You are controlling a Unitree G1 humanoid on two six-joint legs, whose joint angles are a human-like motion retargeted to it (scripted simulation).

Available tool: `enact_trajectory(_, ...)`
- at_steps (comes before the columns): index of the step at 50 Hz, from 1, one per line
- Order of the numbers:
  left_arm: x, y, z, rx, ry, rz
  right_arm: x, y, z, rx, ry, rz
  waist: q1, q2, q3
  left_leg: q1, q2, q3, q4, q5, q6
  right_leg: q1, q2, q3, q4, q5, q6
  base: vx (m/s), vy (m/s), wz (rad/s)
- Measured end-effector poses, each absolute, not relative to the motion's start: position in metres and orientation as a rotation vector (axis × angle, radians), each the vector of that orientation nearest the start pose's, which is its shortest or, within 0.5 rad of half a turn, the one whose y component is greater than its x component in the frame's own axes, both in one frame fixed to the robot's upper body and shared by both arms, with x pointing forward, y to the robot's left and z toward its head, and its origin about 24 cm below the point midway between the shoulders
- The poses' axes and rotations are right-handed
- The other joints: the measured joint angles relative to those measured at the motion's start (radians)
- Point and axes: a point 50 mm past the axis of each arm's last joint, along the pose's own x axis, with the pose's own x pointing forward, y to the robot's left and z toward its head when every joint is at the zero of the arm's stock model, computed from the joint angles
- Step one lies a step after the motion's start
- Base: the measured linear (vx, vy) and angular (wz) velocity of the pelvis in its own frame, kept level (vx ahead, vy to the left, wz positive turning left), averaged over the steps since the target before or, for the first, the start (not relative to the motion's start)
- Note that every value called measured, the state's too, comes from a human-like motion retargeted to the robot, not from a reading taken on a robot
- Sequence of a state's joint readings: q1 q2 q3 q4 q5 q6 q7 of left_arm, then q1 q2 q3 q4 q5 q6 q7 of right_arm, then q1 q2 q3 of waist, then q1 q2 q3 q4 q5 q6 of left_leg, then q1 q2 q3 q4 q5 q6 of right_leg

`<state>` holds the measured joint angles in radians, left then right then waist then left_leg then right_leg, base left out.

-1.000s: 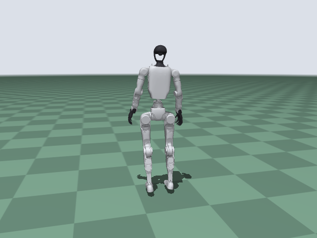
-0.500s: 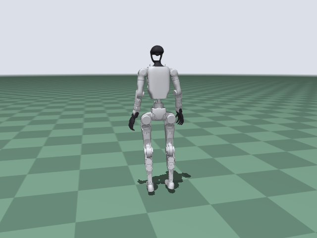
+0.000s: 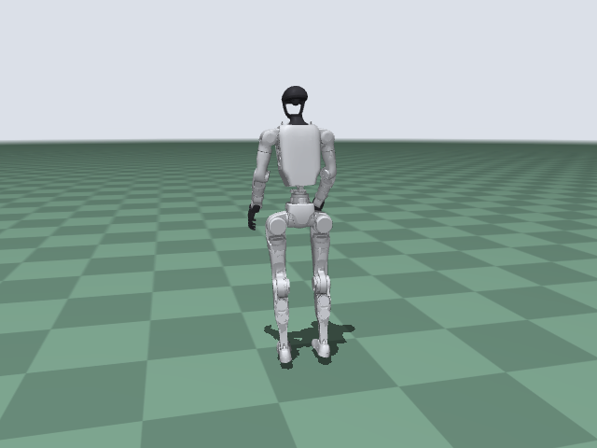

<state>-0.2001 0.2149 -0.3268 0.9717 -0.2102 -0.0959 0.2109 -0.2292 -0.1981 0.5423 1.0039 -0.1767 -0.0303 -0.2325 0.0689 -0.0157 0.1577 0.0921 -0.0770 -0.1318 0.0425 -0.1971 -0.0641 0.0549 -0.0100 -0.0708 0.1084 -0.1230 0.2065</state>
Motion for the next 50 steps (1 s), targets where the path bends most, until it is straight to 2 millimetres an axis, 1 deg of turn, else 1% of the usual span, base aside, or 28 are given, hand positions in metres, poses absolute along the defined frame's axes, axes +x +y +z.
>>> enact_trajectory(2, 0.226, 0.179, -0.100, 0.265, 0.658, 0.042, 0.210, -0.156, -0.113, -0.746, 0.642, 0.262, -0.010, 0.003, 0.007, -0.003, -0.001, -0.001, 0.000, -0.002, 0.001, -0.004, -0.001, 0.000, 0.002, -0.003, 0.001, 0.08, 0.00, 0.03)
enact_trajectory(4, 0.234, 0.173, -0.095, 0.267, 0.628, 0.007, 0.206, -0.163, -0.113, -0.708, 0.650, 0.224, -0.021, 0.007, 0.015, -0.008, -0.002, 0.001, 0.001, -0.005, 0.001, -0.011, -0.001, 0.003, 0.006, -0.006, 0.001, 0.08, 0.00, -0.04)
enact_trajectory(10, 0.262, 0.156, -0.071, 0.287, 0.520, -0.071, 0.186, -0.189, -0.120, -0.598, 0.743, 0.081, -0.060, 0.015, 0.046, -0.032, 0.001, 0.030, 0.004, -0.022, 0.006, -0.060, 0.002, 0.036, 0.039, -0.016, 0.001, 0.07, 0.00, -0.25)
enact_trajectory(15, 0.290, 0.148, -0.041, 0.283, 0.384, -0.063, 0.171, -0.206, -0.125, -0.570, 0.799, 0.014, -0.095, 0.002, 0.087, -0.049, 0.011, 0.101, -0.010, -0.046, 0.001, -0.131, 0.016, 0.104, 0.089, -0.032, 0.006, 0.09, 0.00, -0.69)
enact_trajectory(20, 0.315, 0.145, -0.003, 0.252, 0.230, 0.001, 0.155, -0.213, -0.131, -0.574, 0.846, -0.023, -0.134, -0.030, 0.140, -0.067, 0.027, 0.204, -0.025, -0.067, 0.000, -0.211, 0.051, 0.211, 0.133, -0.041, 0.009, 0.13, 0.02, -1.14)
enact_trajectory(23, 0.328, 0.137, 0.018, 0.215, 0.147, 0.036, 0.139, -0.215, -0.137, -0.618, 0.882, -0.019, -0.173, -0.048, 0.167, -0.085, 0.033, 0.262, -0.035, -0.091, 0.001, -0.270, 0.073, 0.261, 0.168, -0.051, -0.001, 0.18, 0.06, -1.07)
enact_trajectory(25, 0.335, 0.129, 0.031, 0.154, 0.108, 0.054, 0.125, -0.216, -0.142, -0.628, 0.913, -0.017, -0.207, -0.055, 0.186, -0.099, 0.036, 0.292, -0.037, -0.113, -0.002, -0.309, 0.084, 0.279, 0.198, -0.060, -0.011, 0.22, 0.11, -0.84)
enact_trajectory(28, 0.344, 0.111, 0.044, 0.063, 0.098, 0.065, 0.104, -0.220, -0.147, -0.594, 1.019, -0.084, -0.262, -0.041, 0.211, -0.130, 0.040, 0.320, -0.031, -0.133, -0.007, -0.373, 0.099, 0.288, 0.254, -0.069, -0.027, 0.30, 0.16, -0.62)
enact_trajectory(29, 0.346, 0.105, 0.046, 0.044, 0.103, 0.050, 0.098, -0.222, -0.148, -0.560, 1.042, -0.101, -0.281, -0.033, 0.218, -0.144, 0.037, 0.320, -0.008, -0.142, 0.003, -0.387, 0.100, 0.288, 0.281, -0.080, -0.031, 0.38, 0.18, -0.35)
enact_trajectory(30, 0.348, 0.098, 0.048, 0.031, 0.109, 0.027, 0.094, -0.225, -0.147, -0.519, 1.057, -0.115, -0.300, -0.025, 0.225, -0.159, 0.034, 0.317, 0.023, -0.151, 0.019, -0.401, 0.099, 0.288, 0.310, -0.094, -0.034, 0.44, 0.18, -0.21)
enact_trajectory(32, 0.345, 0.087, 0.045, 0.075, 0.116, -0.051, 0.088, -0.233, -0.145, -0.433, 1.072, -0.142, -0.331, -0.023, 0.220, -0.222, 0.014, 0.304, 0.197, -0.191, 0.093, -0.411, 0.078, 0.291, 0.387, -0.143, -0.041, 0.50, 0.18, -0.06)
enact_trajectory(33, 0.342, 0.082, 0.041, 0.116, 0.115, -0.095, 0.086, -0.238, -0.143, -0.395, 1.072, -0.153, -0.345, -0.025, 0.211, -0.281, 0.004, 0.292, 0.350, -0.227, 0.136, -0.415, 0.064, 0.291, 0.439, -0.178, -0.045, 0.55, 0.17, 0.09)
enact_trajectory(35, 0.331, 0.079, 0.032, 0.203, 0.102, -0.161, 0.087, -0.250, -0.136, -0.347, 1.044, -0.184, -0.369, -0.012, 0.184, -0.446, 0.004, 0.254, 0.740, -0.319, 0.197, -0.430, 0.057, 0.274, 0.572, -0.263, -0.063, 0.59, 0.17, 0.18)
enact_trajectory(36, 0.326, 0.082, 0.030, 0.225, 0.087, -0.161, 0.099, -0.258, -0.129, -0.352, 0.996, -0.216, -0.374, 0.005, 0.177, -0.531, 0.018, 0.238, 0.913, -0.357, 0.204, -0.433, 0.064, 0.259, 0.640, -0.305, -0.075, 0.62, 0.17, 0.16)
enact_trajectory(37, 0.321, 0.088, 0.029, 0.238, 0.069, -0.149, 0.115, -0.266, -0.120, -0.363, 0.938, -0.250, -0.377, 0.020, 0.173, -0.612, 0.035, 0.227, 1.067, -0.390, 0.209, -0.432, 0.067, 0.244, 0.705, -0.344, -0.086, 0.65, 0.18, 0.14)
enact_trajectory(38, 0.318, 0.097, 0.031, 0.234, 0.049, -0.117, 0.139, -0.274, -0.108, -0.385, 0.858, -0.289, -0.377, 0.032, 0.175, -0.686, 0.058, 0.227, 1.184, -0.415, 0.211, -0.422, 0.065, 0.231, 0.762, -0.379, -0.095, 0.67, 0.19, 0.15)
enact_trajectory(39, 0.315, 0.110, 0.034, 0.222, 0.024, -0.072, 0.168, -0.280, -0.091, -0.413, 0.758, -0.325, -0.373, 0.039, 0.177, -0.759, 0.084, 0.235, 1.267, -0.431, 0.215, -0.403, 0.057, 0.222, 0.802, -0.409, -0.102, 0.70, 0.21, 0.16)
enact_trajectory(40, 0.311, 0.125, 0.039, 0.208, -0.006, -0.021, 0.200, -0.286, -0.069, -0.441, 0.649, -0.362, -0.368, 0.044, 0.179, -0.831, 0.111, 0.248, 1.332, -0.443, 0.220, -0.379, 0.044, 0.215, 0.834, -0.437, -0.106, 0.74, 0.24, 0.12)
enact_trajectory(41, 0.306, 0.146, 0.046, 0.194, -0.044, 0.038, 0.235, -0.287, -0.041, -0.471, 0.517, -0.386, -0.352, 0.042, 0.174, -0.901, 0.133, 0.269, 1.341, -0.440, 0.220, -0.341, 0.020, 0.218, 0.827, -0.459, -0.104, 0.79, 0.27, 0.04)
enact_trajectory(42, 0.301, 0.168, 0.055, 0.183, -0.086, 0.096, 0.268, -0.287, -0.008, -0.499, 0.379, -0.407, -0.333, 0.035, 0.165, -0.966, 0.152, 0.294, 1.331, -0.432, 0.216, -0.300, -0.009, 0.226, 0.807, -0.477, -0.100, 0.86, 0.32, -0.12)
enact_trajectory(43, 0.295, 0.192, 0.066, 0.172, -0.131, 0.155, 0.299, -0.283, 0.031, -0.526, 0.231, -0.419, -0.304, 0.019, 0.148, -1.023, 0.164, 0.328, 1.284, -0.414, 0.208, -0.255, -0.051, 0.243, 0.763, -0.485, -0.093, 0.93, 0.37, -0.31)
enact_trajectory(44, 0.287, 0.213, 0.076, 0.158, -0.167, 0.209, 0.323, -0.277, 0.072, -0.555, 0.084, -0.425, -0.264, -0.003, 0.122, -1.064, 0.174, 0.370, 1.202, -0.377, 0.197, -0.213, -0.101, 0.266, 0.703, -0.470, -0.083, 1.00, 0.43, -0.51)
enact_trajectory(45, 0.279, 0.233, 0.086, 0.143, -0.200, 0.258, 0.340, -0.269, 0.113, -0.582, -0.062, -0.428, -0.218, -0.027, 0.091, -1.096, 0.184, 0.416, 1.102, -0.332, 0.185, -0.172, -0.156, 0.292, 0.633, -0.442, -0.071, 1.09, 0.50, -0.77)
enact_trajectory(46, 0.272, 0.249, 0.090, 0.124, -0.205, 0.304, 0.350, -0.260, 0.150, -0.617, -0.195, -0.424, -0.161, -0.060, 0.056, -1.092, 0.192, 0.477, 0.948, -0.253, 0.171, -0.145, -0.220, 0.320, 0.557, -0.361, -0.053, 1.17, 0.56, -1.00)
enact_trajectory(47, 0.264, 0.264, 0.093, 0.113, -0.202, 0.344, 0.355, -0.249, 0.183, -0.651, -0.320, -0.421, -0.099, -0.092, 0.025, -1.074, 0.199, 0.536, 0.779, -0.166, 0.154, -0.119, -0.281, 0.346, 0.481, -0.262, -0.032, 1.26, 0.62, -1.34)
enact_trajectory(48, 0.256, 0.276, 0.091, 0.118, -0.180, 0.375, 0.356, -0.239, 0.211, -0.686, -0.432, -0.415, -0.029, -0.119, -0.001, -1.027, 0.203, 0.594, 0.577, -0.060, 0.131, -0.096, -0.334, 0.368, 0.406, -0.125, -0.008, 1.33, 0.65, -1.79)
enact_trajectory(50, 0.235, 0.299, 0.084, 0.204, -0.108, 0.384, 0.349, -0.216, 0.247, -0.723, -0.626, -0.389, 0.133, -0.129, -0.019, -0.872, 0.237, 0.660, 0.164, 0.133, 0.045, -0.036, -0.387, 0.371, 0.280, 0.156, 0.044, 1.43, 0.68, -2.51)
